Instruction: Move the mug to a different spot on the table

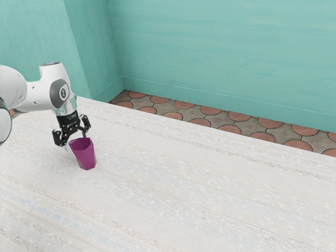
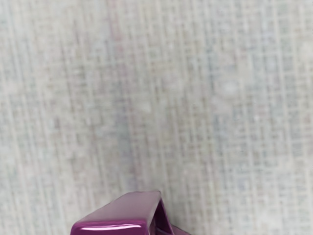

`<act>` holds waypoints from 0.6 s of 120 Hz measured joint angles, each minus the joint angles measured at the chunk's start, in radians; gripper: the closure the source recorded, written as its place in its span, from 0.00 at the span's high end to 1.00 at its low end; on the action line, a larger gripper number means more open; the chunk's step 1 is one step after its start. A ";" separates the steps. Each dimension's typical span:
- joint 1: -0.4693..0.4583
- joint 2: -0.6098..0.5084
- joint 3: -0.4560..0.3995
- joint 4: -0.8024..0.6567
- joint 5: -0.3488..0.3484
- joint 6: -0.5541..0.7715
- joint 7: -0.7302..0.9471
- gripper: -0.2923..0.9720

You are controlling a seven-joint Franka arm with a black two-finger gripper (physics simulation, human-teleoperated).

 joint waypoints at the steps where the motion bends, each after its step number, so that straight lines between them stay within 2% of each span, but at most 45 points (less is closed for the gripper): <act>1: 0.000 0.001 0.000 0.000 -0.001 0.001 0.000 0.77; 44: 0.000 0.023 -0.002 -0.001 -0.024 0.042 0.017 0.76; 53: 0.000 0.022 -0.010 -0.001 -0.026 0.047 0.019 0.71; 72: -0.003 0.019 -0.012 -0.001 -0.041 0.052 0.024 0.49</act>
